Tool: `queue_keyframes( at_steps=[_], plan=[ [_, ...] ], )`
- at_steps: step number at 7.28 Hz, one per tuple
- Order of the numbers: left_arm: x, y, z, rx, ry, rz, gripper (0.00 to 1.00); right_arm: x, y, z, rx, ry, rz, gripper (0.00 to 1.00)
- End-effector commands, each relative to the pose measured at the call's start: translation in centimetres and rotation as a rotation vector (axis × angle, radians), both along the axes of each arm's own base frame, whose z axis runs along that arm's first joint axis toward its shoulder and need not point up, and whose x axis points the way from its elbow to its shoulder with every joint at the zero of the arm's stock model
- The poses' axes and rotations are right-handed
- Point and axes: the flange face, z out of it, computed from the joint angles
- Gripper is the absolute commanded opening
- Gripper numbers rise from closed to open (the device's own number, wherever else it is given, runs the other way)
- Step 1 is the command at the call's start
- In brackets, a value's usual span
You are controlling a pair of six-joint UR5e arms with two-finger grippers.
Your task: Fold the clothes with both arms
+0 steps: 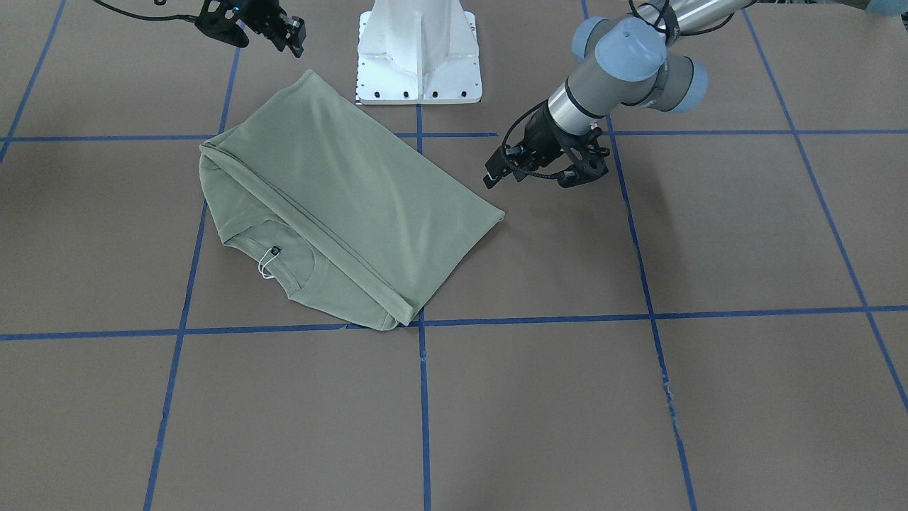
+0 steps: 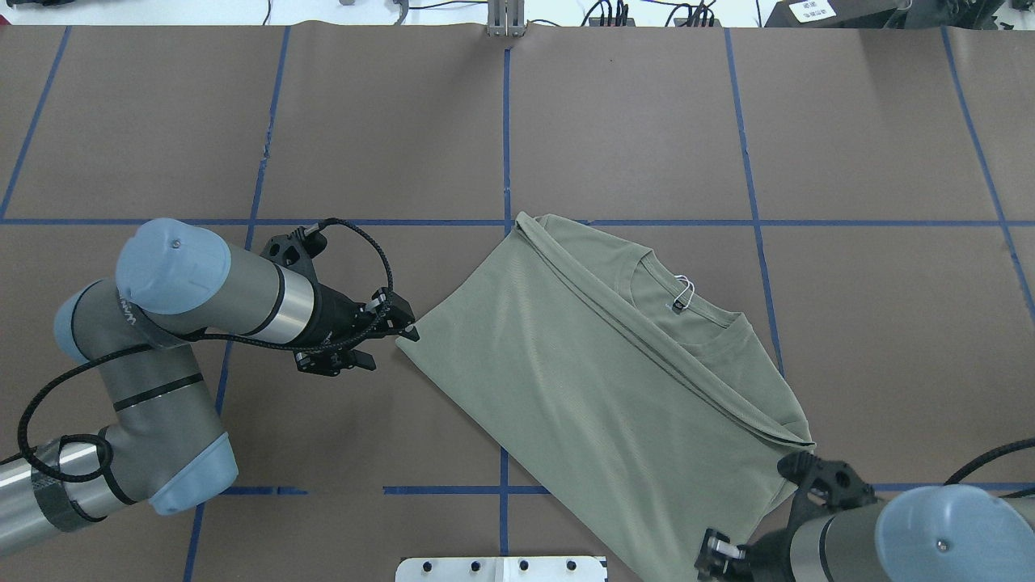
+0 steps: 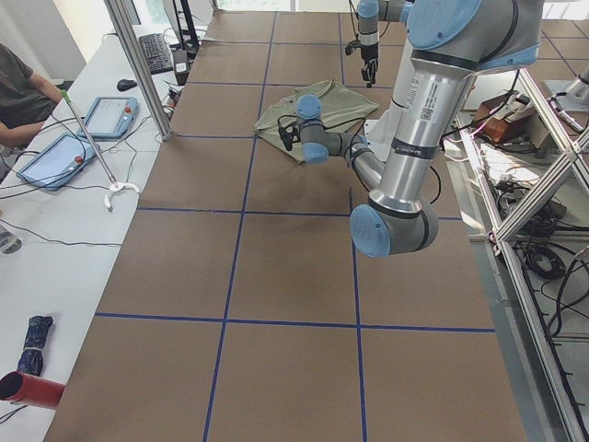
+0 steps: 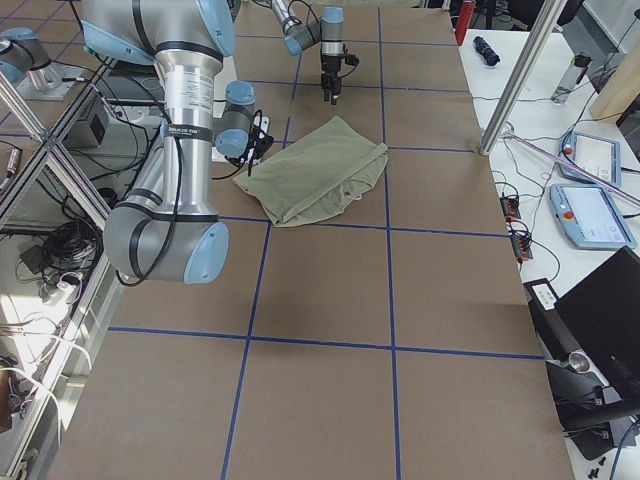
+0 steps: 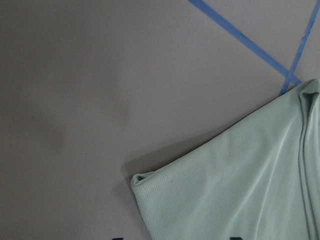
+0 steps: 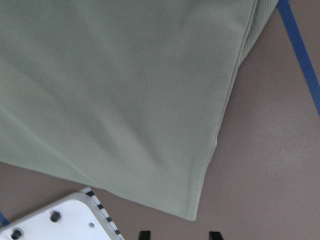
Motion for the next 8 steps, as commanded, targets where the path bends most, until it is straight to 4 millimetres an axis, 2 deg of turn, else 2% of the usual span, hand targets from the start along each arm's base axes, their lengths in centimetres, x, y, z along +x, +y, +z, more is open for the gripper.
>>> queue_keyframes(
  at_steps=[1,2,3,4,5,7,8],
  plan=[
    [2.6,-0.9,0.4,0.006,-0.031,-0.036,0.72,2.1,-9.4,1.6,0.047,0.031,0.202,1.00],
    [3.4,-1.5,1.4,0.010,-0.056,-0.057,0.70,1.3,-13.2,1.3,0.123,0.025,0.224,1.00],
    [4.4,-2.3,1.8,0.017,-0.077,-0.085,0.68,1.3,-15.0,2.6,0.144,0.054,0.236,1.00],
    [5.2,-2.7,1.9,0.015,-0.086,-0.083,0.66,1.2,-17.1,1.9,0.187,0.045,0.245,1.00],
    [5.2,-2.7,2.1,0.013,-0.089,-0.085,0.58,1.6,-18.2,2.3,0.199,0.058,0.255,1.00],
    [5.7,-2.2,2.1,0.023,-0.120,-0.109,0.00,1.6,-18.7,2.6,0.200,0.063,0.262,1.00],
    [5.5,-2.1,1.9,0.019,-0.129,-0.111,0.00,1.4,-18.8,2.6,0.200,0.062,0.262,1.00]
  ],
)
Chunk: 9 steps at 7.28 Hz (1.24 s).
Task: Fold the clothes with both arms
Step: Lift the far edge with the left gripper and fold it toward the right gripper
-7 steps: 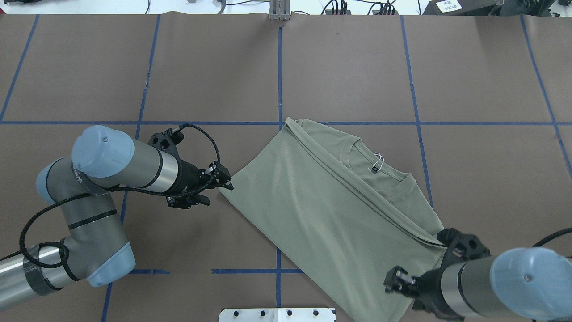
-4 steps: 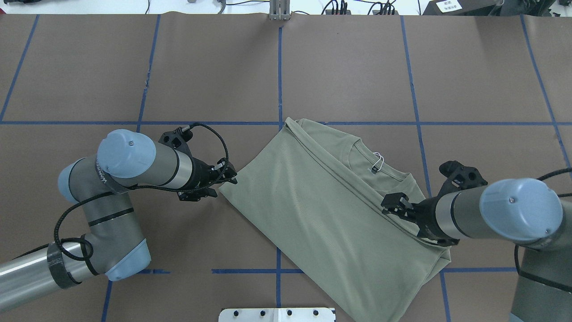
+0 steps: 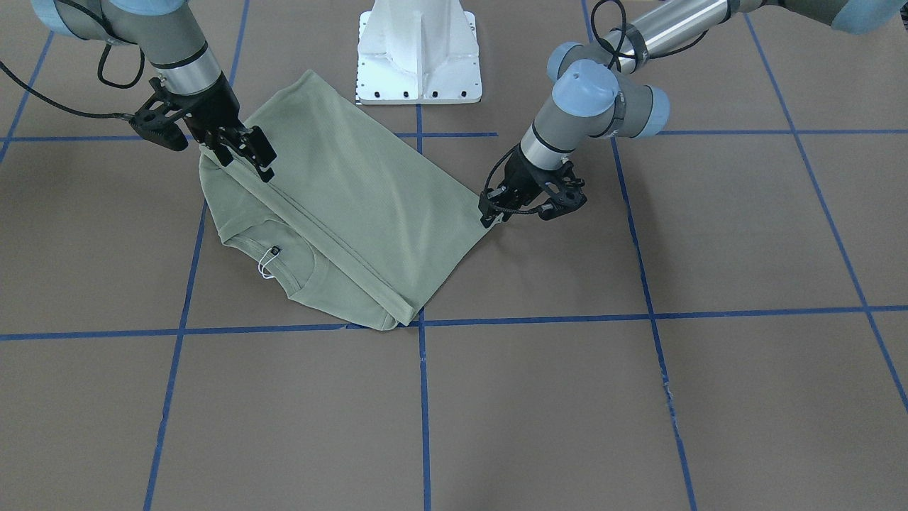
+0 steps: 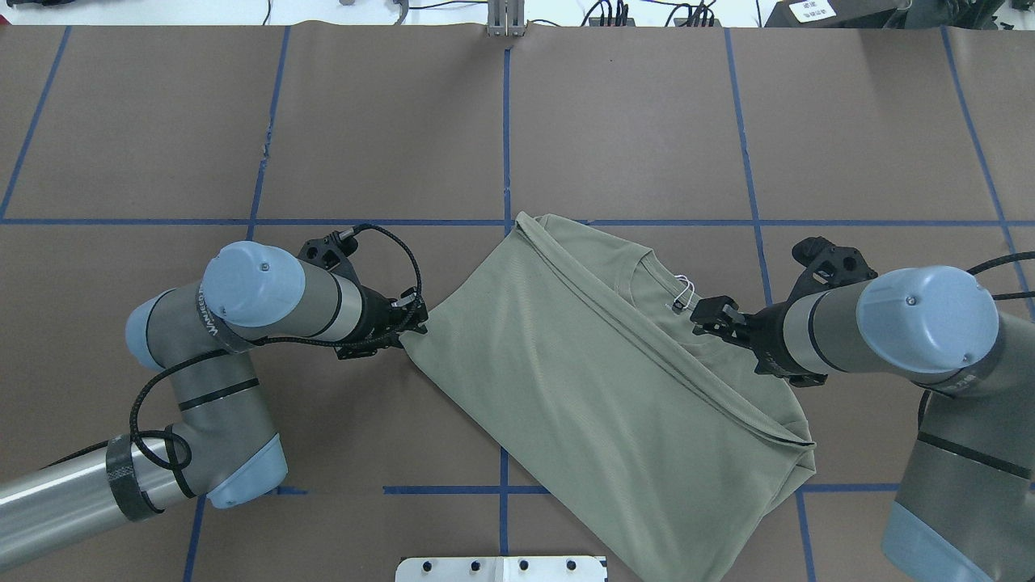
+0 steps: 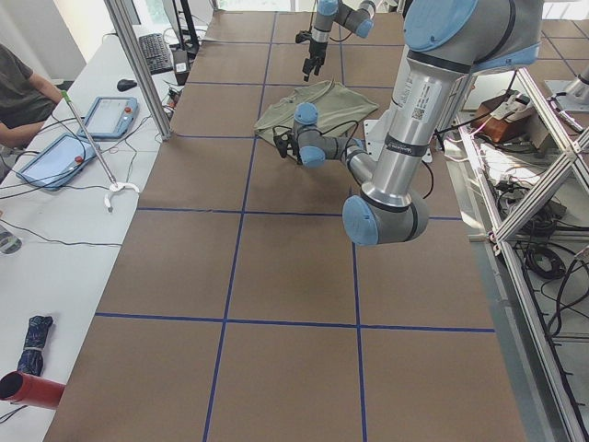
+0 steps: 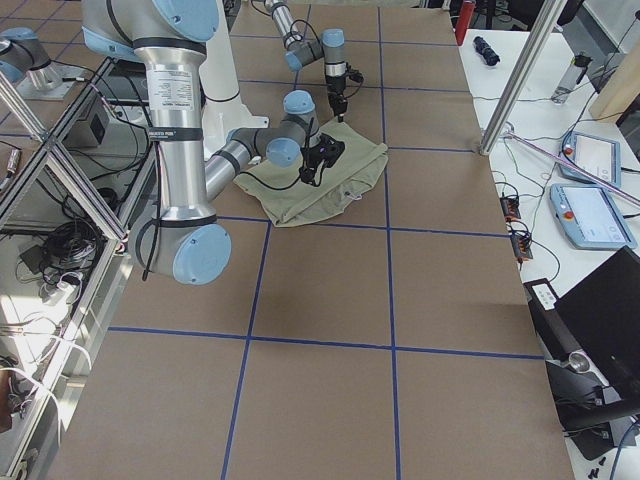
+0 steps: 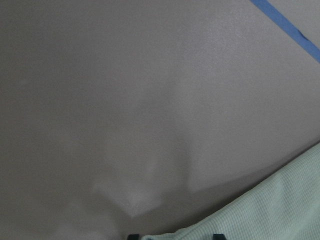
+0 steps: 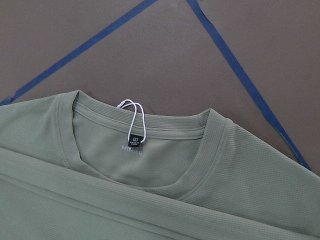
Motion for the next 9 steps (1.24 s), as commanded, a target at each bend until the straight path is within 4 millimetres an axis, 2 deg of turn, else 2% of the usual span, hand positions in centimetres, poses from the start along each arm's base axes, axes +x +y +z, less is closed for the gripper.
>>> queue_keyframes(
  at_steps=[1,2,3,4,5,6,7,8,9],
  plan=[
    [-1.0,-0.3,-0.7,0.002,-0.012,-0.018,0.00,-0.4,-0.7,-0.7,0.008,-0.010,0.007,1.00],
    [-2.3,-2.0,-0.9,0.000,-0.027,-0.046,0.00,-0.3,-1.0,-0.8,0.010,-0.011,0.016,1.00],
    [-3.9,-4.7,-2.1,0.057,-0.033,-0.076,0.00,-0.1,-1.3,-0.9,0.011,-0.012,0.022,1.00],
    [-5.6,-8.5,-3.1,0.127,-0.059,-0.152,0.00,0.0,-1.3,-0.9,0.012,-0.014,0.024,1.00],
    [-5.6,-14.0,-4.4,0.123,-0.075,-0.215,0.00,-0.1,-1.4,-0.7,0.008,-0.010,0.025,1.00],
    [-4.4,-20.0,-6.1,0.099,-0.106,-0.263,0.00,-0.2,-1.4,-0.6,0.007,-0.009,0.027,1.00],
    [-4.5,-25.8,-7.6,0.111,-0.093,-0.318,0.00,-0.1,-1.5,-0.7,0.009,-0.011,0.029,1.00],
    [-4.0,-30.6,-7.0,0.118,-0.086,-0.354,0.00,0.0,-1.6,-0.8,0.009,-0.012,0.032,1.00],
    [-4.3,-32.5,-6.0,0.118,-0.087,-0.371,0.00,-0.2,-1.4,-0.9,0.008,-0.018,0.030,1.00]
  ],
)
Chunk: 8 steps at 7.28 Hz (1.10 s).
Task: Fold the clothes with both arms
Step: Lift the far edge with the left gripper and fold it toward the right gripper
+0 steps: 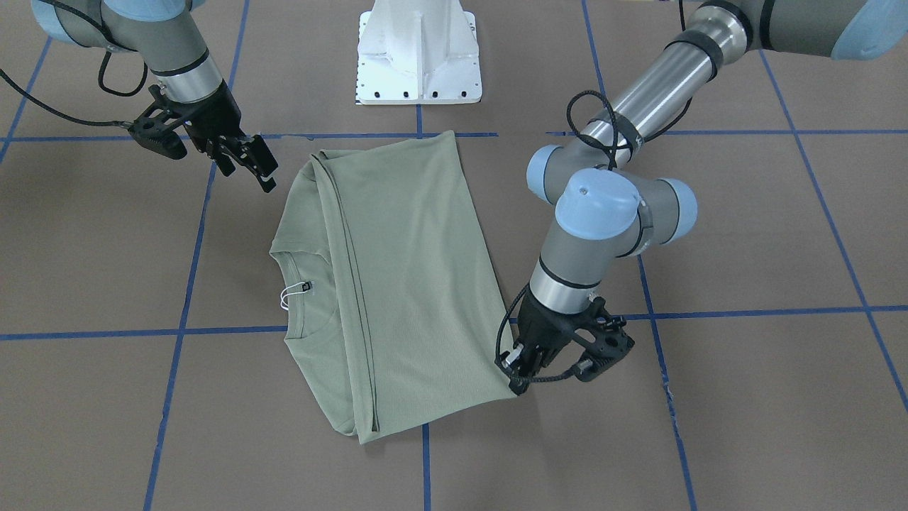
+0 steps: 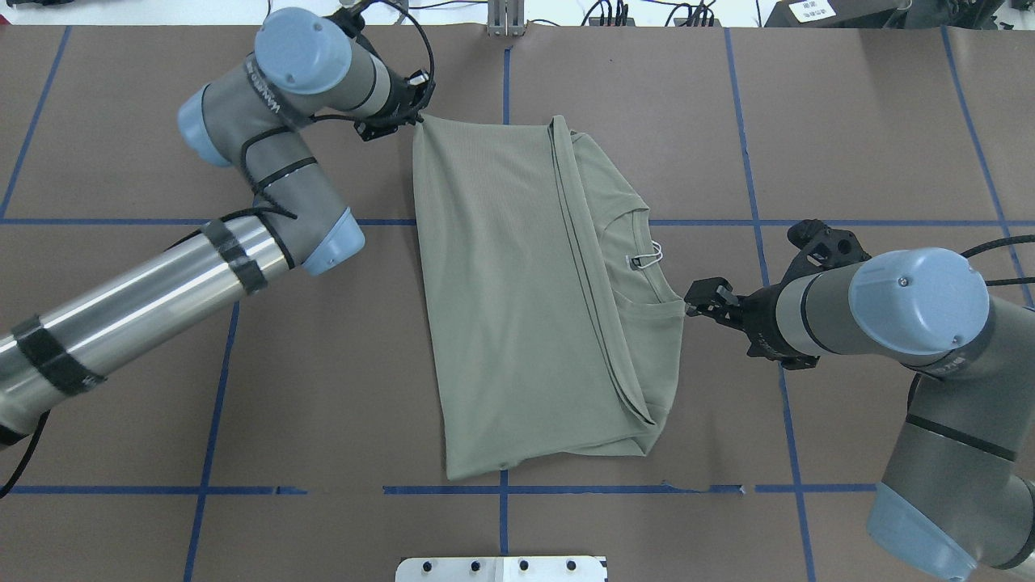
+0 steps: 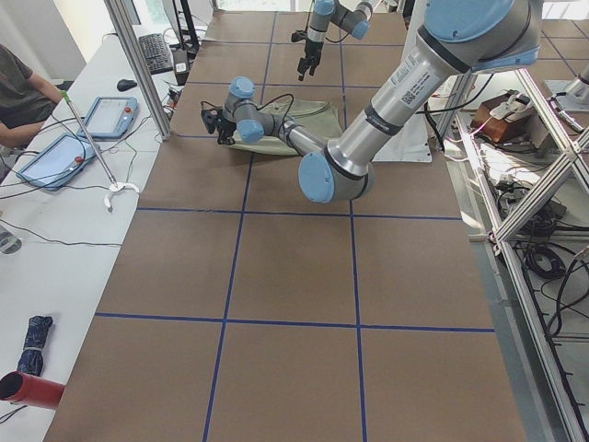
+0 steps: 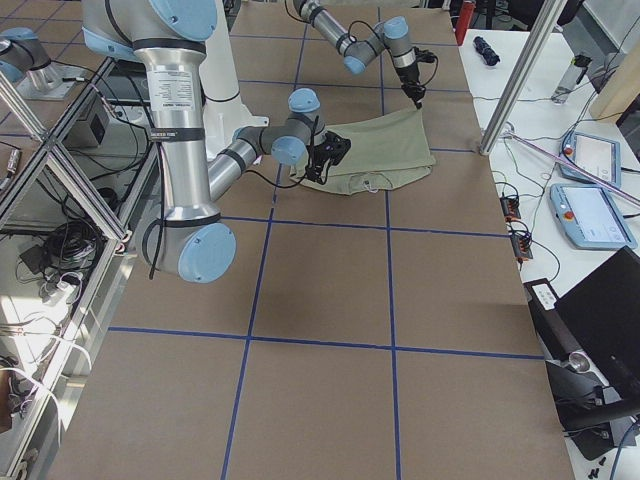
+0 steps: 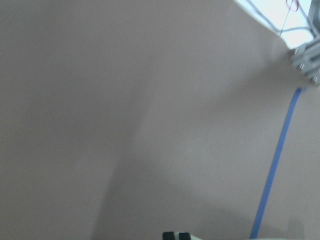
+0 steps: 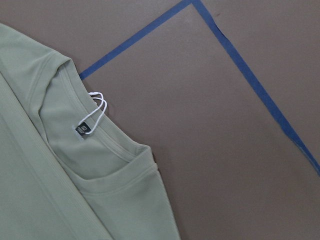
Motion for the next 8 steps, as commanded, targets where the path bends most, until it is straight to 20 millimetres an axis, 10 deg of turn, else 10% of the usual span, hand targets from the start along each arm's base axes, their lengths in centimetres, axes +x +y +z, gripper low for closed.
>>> queue_keyframes(
  at_steps=[1,2,3,5,8],
  plan=[
    [-0.5,-4.2,0.0,0.011,0.007,-0.040,0.05,-0.1,0.0,-0.6,0.004,-0.016,0.002,1.00],
    [-0.5,-4.0,-0.9,0.026,0.018,-0.029,0.54,-0.8,-0.4,-1.7,0.016,-0.031,0.006,1.00],
    [-1.7,-2.2,-3.5,0.068,0.074,0.000,0.61,-2.2,-1.1,-2.5,0.022,-0.042,0.002,1.00],
    [-7.2,6.9,0.3,0.092,0.189,0.153,0.65,-7.6,-2.7,-3.1,0.018,-0.021,-0.034,1.00],
    [-9.3,9.6,-0.4,0.098,0.202,0.172,0.65,-12.1,-1.3,-3.7,0.232,0.060,-0.280,1.00]
  ],
)
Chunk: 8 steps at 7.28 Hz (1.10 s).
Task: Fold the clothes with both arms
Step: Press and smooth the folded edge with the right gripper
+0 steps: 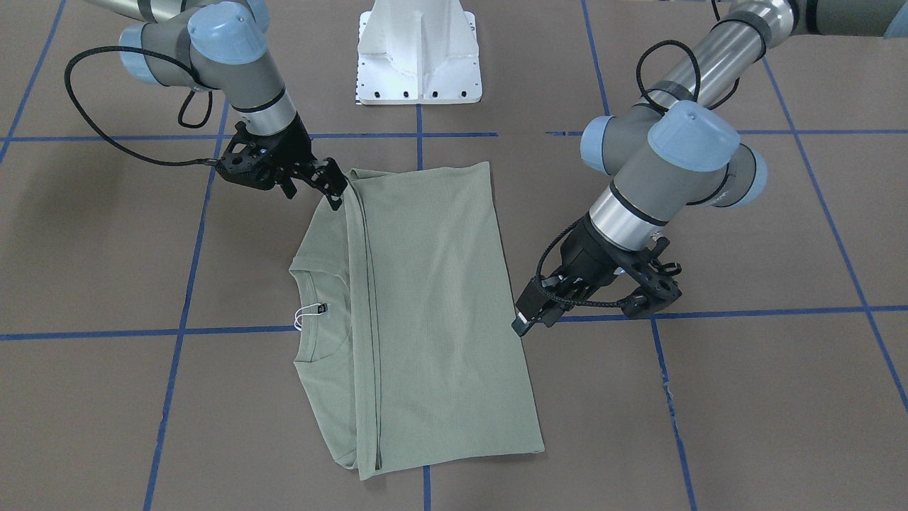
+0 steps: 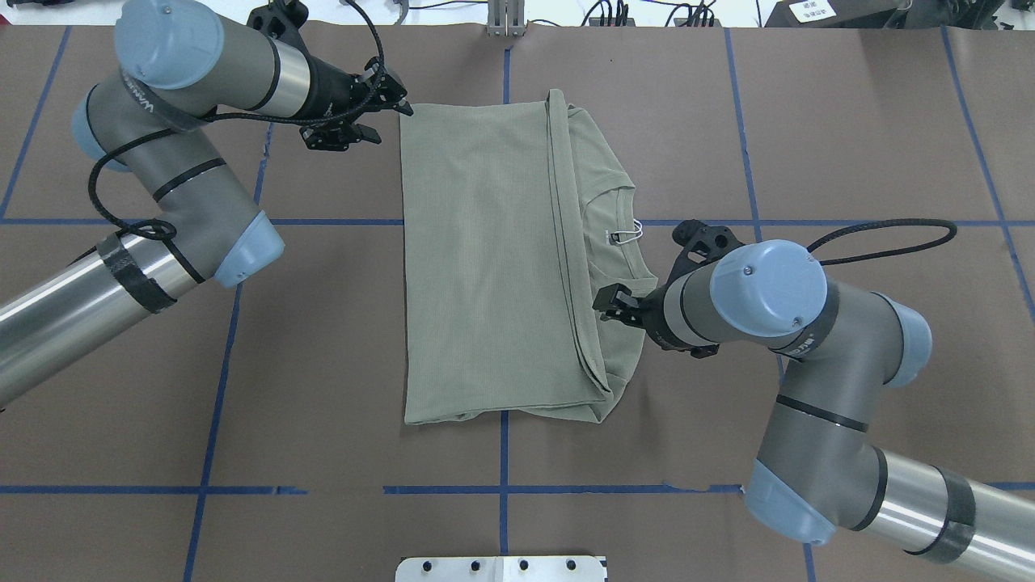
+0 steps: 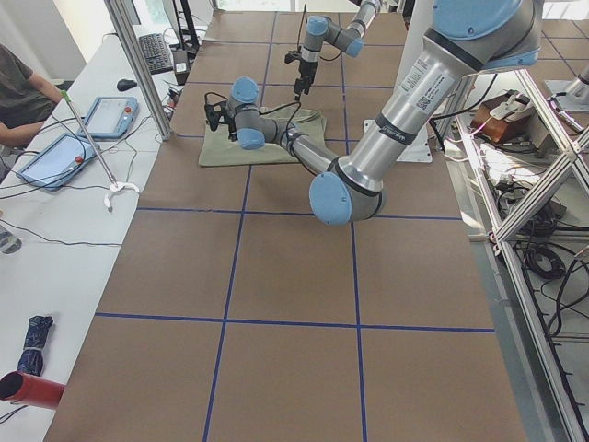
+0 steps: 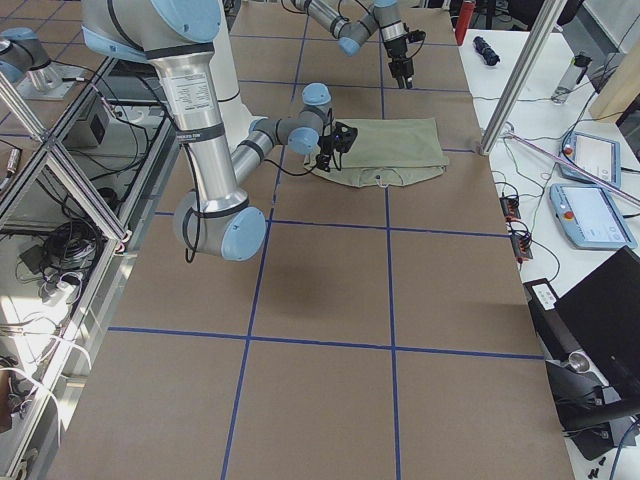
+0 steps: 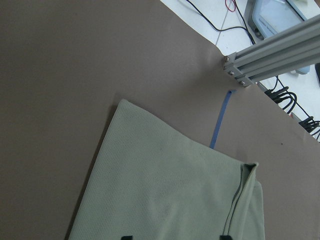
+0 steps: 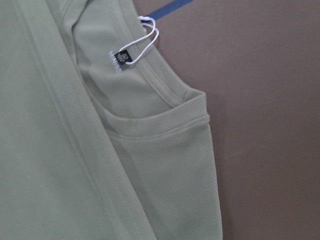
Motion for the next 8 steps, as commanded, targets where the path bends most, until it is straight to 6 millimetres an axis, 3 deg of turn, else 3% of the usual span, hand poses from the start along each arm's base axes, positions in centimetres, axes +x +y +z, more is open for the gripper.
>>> queue_keyframes(
  at_steps=[1,2,3,4,8],
  plan=[
    [-0.4,1.0,0.4,-0.010,-0.004,0.012,0.66,-3.7,0.5,-2.5,0.229,0.102,-0.242,1.00],
    [-0.4,1.0,0.6,-0.015,-0.005,0.011,0.66,-5.3,1.2,-3.8,0.320,0.168,-0.368,1.00],
    [-0.4,1.0,0.8,-0.017,-0.007,0.011,0.66,-6.0,1.6,-3.5,0.384,0.211,-0.458,1.00],
    [-0.4,1.2,1.6,-0.027,-0.014,0.014,0.66,-6.3,1.9,-2.9,0.422,0.249,-0.522,1.00],
    [-0.4,1.2,1.7,-0.028,-0.014,0.013,0.66,-8.0,2.2,0.1,0.450,0.341,-0.626,1.00]
  ],
)
